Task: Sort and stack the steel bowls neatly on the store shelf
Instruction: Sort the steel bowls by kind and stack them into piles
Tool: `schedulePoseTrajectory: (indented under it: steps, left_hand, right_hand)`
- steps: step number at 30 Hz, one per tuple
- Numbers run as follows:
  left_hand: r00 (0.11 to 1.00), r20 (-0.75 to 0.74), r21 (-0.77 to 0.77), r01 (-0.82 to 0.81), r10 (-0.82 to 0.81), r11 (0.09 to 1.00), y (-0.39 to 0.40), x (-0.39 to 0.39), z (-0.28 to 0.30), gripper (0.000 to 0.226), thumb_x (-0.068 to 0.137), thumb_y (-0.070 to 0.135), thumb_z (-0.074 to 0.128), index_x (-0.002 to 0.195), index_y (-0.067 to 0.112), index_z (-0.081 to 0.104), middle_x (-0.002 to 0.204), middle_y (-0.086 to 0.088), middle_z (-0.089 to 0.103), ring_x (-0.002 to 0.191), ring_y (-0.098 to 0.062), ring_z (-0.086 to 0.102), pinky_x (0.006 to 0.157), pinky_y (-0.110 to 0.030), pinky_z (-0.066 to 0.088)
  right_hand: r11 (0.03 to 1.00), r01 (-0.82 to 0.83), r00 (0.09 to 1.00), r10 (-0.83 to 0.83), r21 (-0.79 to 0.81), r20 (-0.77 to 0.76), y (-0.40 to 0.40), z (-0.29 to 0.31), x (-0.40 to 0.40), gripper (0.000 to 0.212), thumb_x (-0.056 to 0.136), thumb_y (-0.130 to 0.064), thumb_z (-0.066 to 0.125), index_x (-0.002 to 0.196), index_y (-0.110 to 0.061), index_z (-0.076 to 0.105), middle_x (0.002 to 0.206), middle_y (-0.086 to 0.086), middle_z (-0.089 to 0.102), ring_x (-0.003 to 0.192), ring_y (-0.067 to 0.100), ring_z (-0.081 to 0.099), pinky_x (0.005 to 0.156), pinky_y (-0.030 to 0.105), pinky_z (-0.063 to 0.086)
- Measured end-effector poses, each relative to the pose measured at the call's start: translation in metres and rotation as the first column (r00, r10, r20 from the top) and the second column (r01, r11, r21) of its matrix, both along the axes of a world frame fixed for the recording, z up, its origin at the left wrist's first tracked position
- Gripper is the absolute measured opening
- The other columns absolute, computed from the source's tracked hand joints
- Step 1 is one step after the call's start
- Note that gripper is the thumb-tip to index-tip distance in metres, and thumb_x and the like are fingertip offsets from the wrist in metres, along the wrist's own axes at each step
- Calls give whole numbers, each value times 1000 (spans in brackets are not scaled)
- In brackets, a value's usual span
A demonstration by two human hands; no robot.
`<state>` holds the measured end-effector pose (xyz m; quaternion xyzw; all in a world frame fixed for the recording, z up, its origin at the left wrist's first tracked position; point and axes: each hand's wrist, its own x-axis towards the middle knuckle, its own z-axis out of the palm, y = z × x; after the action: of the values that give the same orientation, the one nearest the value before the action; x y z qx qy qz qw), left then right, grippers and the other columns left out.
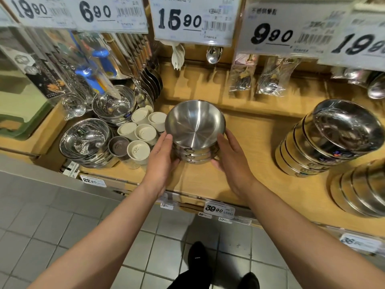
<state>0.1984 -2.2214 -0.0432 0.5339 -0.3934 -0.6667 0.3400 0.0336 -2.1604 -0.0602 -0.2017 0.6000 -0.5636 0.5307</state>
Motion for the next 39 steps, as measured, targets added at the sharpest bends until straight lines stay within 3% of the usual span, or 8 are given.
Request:
schedulePoseTrajectory:
  steps: [5, 9, 13, 17, 22, 26, 32, 39]
  left_hand:
    - [1000, -14, -32, -17, 16, 999, 29, -1, 13, 38, 107, 37, 44, 143, 32, 54, 131, 10, 69, 116, -4, 66, 104, -35, 50]
    - [998, 33, -72, -56, 59, 996, 65, 4, 28, 21, 107, 35, 47, 114, 33, 66, 106, 15, 74, 99, -1, 71, 87, -30, 58]
    - [991, 90, -94, -87, 95, 992, 117, 11, 43, 16, 107, 32, 49, 99, 27, 63, 82, 18, 77, 78, 2, 72, 61, -14, 55]
    - [997, 69, -53, -20, 23, 998, 167, -14, 53, 16, 104, 31, 55, 102, 17, 64, 101, -3, 64, 85, -13, 65, 76, -29, 58]
    - [988, 42, -123, 151, -147, 981, 230, -96, 62, 20, 102, 36, 58, 109, 20, 67, 117, -2, 67, 109, -15, 64, 79, -29, 56]
    - [948, 55, -134, 317, -312, 939, 288, -157, 63, 24, 98, 41, 59, 106, 20, 68, 116, -3, 68, 111, -16, 64, 92, -41, 58]
    - [893, 63, -158, 451, -447, 879, 337, -210, 58, 20, 98, 39, 61, 105, 22, 69, 115, -2, 69, 107, -17, 66, 89, -36, 60]
    - [818, 0, -113, 572, -576, 812, 346, -272, 46, 8, 99, 39, 61, 104, 35, 65, 125, 1, 64, 110, -11, 63, 82, -26, 58]
  right_hand:
    - [998, 46, 999, -46, 34, -7, 33, 12, 0, 80, 78, -64, 66, 151, -41, 42, 125, -26, 57, 111, -9, 55, 87, 26, 54]
    - [996, 75, 997, -76, 40, 26, 80, 28, -10, 46, 99, -42, 60, 144, -37, 51, 139, -3, 56, 123, 11, 57, 87, 33, 55]
    - [997, 77, 996, -76, 23, -50, 153, 55, -36, 27, 103, -31, 55, 129, -39, 57, 124, 11, 66, 112, 27, 65, 73, 28, 56]
    - [979, 199, 975, -193, 39, -109, 238, 76, -77, 17, 104, -33, 54, 118, -36, 62, 117, 10, 69, 108, 20, 69, 83, 50, 59]
    - [942, 335, 937, -328, 36, -123, 338, 91, -129, 24, 103, -38, 55, 124, -28, 62, 124, 2, 66, 111, 15, 64, 70, 24, 58]
    - [896, 440, 895, -432, 56, -108, 402, 95, -162, 23, 104, -36, 55, 122, -25, 63, 122, 5, 66, 105, 16, 66, 80, 31, 60]
    - [846, 528, 848, -520, 77, -105, 458, 92, -193, 22, 104, -38, 55, 115, -23, 66, 119, 4, 68, 109, 15, 65, 91, 41, 59]
    - [823, 557, 830, -552, 111, -78, 464, 73, -240, 41, 105, -36, 53, 140, -14, 55, 133, 8, 63, 124, 19, 61, 103, 47, 54]
